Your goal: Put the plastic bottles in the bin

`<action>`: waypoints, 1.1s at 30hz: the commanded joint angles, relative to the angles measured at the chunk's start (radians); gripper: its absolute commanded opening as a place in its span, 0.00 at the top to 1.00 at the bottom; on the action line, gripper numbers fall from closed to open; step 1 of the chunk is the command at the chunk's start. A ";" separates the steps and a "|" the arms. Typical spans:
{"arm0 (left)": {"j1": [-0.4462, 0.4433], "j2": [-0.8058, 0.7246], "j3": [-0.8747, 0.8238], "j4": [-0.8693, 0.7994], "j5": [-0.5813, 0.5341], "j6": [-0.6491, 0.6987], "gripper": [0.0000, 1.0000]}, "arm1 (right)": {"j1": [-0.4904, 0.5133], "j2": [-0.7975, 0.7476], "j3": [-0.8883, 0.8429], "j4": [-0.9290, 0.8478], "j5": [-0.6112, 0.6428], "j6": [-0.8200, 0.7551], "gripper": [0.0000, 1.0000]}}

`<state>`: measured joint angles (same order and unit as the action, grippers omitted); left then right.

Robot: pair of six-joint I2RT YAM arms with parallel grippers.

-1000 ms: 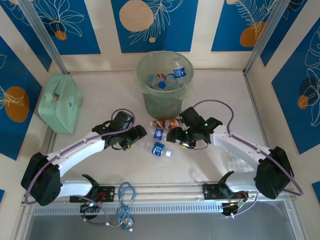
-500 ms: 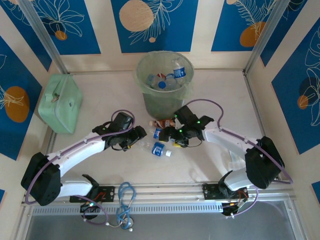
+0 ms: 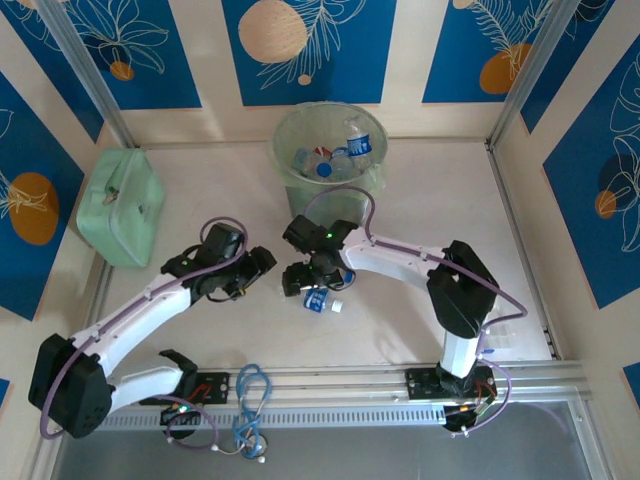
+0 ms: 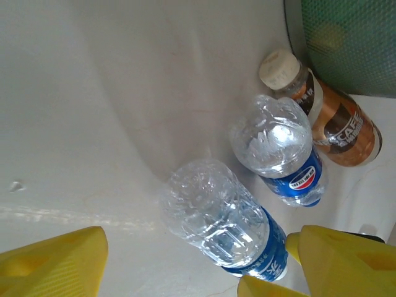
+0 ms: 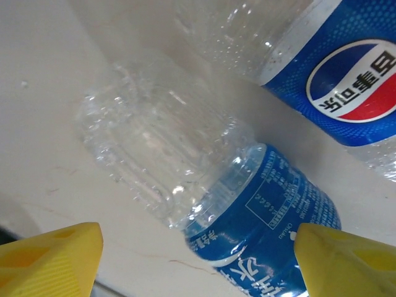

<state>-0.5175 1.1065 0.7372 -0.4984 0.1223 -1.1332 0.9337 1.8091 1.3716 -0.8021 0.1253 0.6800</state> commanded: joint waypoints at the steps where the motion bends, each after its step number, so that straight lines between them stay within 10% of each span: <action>1: 0.037 -0.038 -0.031 -0.058 -0.002 0.040 0.20 | 0.018 0.050 0.054 -0.111 0.042 -0.028 0.17; 33: 0.065 -0.062 -0.061 -0.046 0.017 0.048 0.20 | 0.071 0.234 0.238 -0.252 0.061 -0.065 0.34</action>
<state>-0.4644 1.0592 0.6773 -0.5388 0.1265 -1.0981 0.9909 2.0647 1.5978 -1.0229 0.1623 0.6128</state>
